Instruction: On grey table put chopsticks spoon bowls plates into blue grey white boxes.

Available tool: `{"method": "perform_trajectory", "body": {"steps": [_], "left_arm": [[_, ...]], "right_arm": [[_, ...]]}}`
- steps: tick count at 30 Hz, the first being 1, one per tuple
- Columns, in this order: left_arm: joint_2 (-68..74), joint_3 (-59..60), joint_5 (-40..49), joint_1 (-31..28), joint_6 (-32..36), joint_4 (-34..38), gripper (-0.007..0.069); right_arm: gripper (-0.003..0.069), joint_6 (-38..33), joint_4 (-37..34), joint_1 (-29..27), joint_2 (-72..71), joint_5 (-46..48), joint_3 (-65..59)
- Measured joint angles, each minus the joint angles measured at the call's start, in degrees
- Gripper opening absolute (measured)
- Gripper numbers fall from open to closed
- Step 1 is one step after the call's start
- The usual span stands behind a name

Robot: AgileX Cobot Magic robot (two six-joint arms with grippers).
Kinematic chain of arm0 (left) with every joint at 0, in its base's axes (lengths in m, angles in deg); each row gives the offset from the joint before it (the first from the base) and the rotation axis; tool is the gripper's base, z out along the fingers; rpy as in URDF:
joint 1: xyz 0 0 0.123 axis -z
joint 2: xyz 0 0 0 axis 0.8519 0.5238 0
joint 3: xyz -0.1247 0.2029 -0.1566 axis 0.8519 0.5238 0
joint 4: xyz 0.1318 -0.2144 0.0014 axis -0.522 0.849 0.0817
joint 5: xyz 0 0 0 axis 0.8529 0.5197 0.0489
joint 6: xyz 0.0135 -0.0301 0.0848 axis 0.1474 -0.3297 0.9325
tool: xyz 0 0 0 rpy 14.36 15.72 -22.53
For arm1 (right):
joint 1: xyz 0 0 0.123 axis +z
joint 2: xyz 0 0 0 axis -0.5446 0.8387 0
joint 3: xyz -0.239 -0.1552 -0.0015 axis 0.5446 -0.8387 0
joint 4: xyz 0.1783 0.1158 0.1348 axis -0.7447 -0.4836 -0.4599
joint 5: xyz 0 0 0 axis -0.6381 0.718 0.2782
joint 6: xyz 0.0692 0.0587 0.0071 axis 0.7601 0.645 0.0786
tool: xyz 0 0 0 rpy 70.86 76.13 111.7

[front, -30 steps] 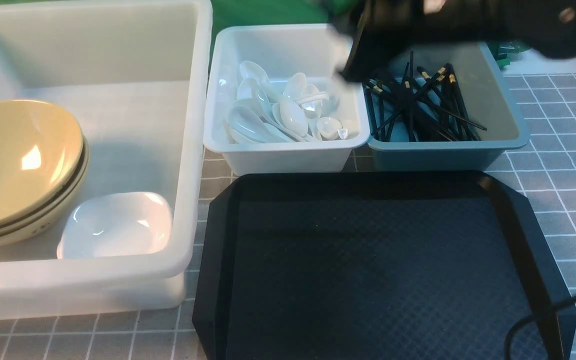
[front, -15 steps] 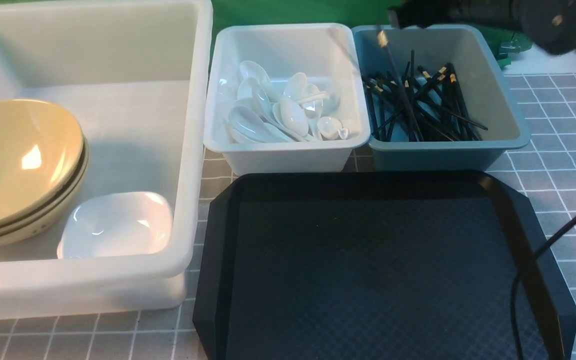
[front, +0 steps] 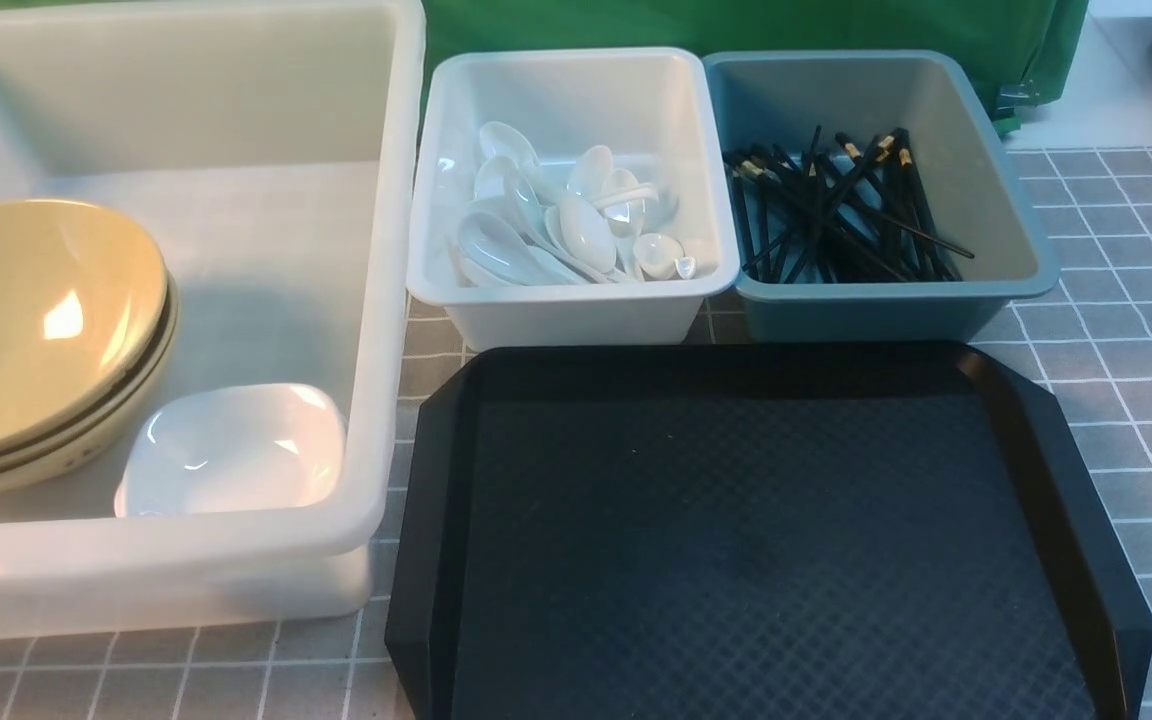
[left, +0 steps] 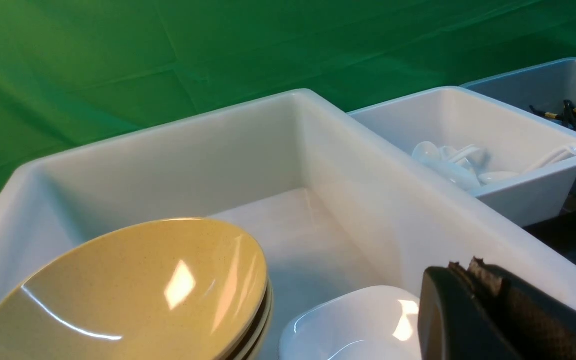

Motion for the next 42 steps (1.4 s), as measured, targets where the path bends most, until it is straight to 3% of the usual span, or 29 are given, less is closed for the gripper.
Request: {"method": "perform_trajectory", "body": {"steps": [5, 10, 14, 18, 23, 32, 42], "left_arm": [[0.0, 0.05, 0.0, 0.0, 0.0, 0.0, -0.0008], [0.0, 0.05, 0.0, 0.0, 0.0, 0.0, -0.0008], [0.0, 0.05, 0.0, 0.0, 0.0, 0.0, -0.0008], [0.0, 0.05, 0.0, 0.0, 0.0, 0.0, -0.0008], [0.0, 0.05, 0.0, 0.0, 0.0, -0.08, -0.0008], [0.0, 0.05, -0.02, 0.0, 0.0, -0.19, -0.0008], [0.0, 0.05, 0.19, 0.0, 0.0, -0.25, -0.0008]], "right_arm": [[0.0033, 0.0, 0.0, 0.0, -13.05, -13.49, -27.2], [0.0033, 0.22, 0.17, 0.0, -17.28, -16.41, -42.95], [0.0034, 9.5, 0.17, -0.11, -17.88, -16.21, -55.24], [0.0034, 14.83, 0.12, -0.11, -18.38, -7.35, -56.32], [0.0034, 15.49, 0.12, -1.86, -25.24, -2.77, -56.35], [0.0034, 15.28, 0.06, -14.01, -46.01, 4.99, -56.35], [0.0039, 13.23, -0.4, -15.13, -46.49, 11.93, -56.35]]}}
